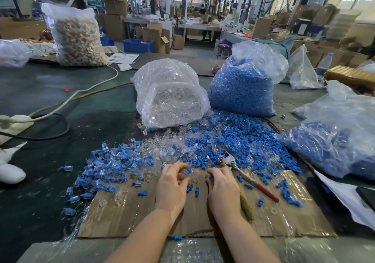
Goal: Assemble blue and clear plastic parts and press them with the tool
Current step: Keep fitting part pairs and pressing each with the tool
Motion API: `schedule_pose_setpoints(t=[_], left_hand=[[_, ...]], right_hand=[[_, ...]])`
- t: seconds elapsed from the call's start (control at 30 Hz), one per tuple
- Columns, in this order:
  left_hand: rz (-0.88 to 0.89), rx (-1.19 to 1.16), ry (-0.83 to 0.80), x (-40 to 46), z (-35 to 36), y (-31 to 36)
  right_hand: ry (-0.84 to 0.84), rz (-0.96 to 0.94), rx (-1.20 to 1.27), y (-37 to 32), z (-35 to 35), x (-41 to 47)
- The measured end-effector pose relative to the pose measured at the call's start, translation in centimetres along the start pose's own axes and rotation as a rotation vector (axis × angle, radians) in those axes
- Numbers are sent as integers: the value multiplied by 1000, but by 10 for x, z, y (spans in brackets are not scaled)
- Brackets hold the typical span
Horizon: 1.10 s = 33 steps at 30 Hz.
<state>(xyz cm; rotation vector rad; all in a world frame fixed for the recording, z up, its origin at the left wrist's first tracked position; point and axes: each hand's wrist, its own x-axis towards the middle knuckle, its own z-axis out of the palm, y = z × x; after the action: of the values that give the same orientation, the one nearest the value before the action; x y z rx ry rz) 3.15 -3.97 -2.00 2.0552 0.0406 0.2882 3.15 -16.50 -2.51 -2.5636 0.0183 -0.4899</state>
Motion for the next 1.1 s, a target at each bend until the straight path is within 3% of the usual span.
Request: schedule_pose_setpoints(t=[0.47, 0.77, 1.1], left_hand=[[60, 17, -26, -4, -4, 0], [-26, -145, -5, -6, -4, 1], [0, -52, 20, -7, -2, 0]], right_hand=[[55, -39, 136, 1, -5, -6], [56, -40, 140, 1, -6, -6], [57, -35, 148, 1, -6, -7]])
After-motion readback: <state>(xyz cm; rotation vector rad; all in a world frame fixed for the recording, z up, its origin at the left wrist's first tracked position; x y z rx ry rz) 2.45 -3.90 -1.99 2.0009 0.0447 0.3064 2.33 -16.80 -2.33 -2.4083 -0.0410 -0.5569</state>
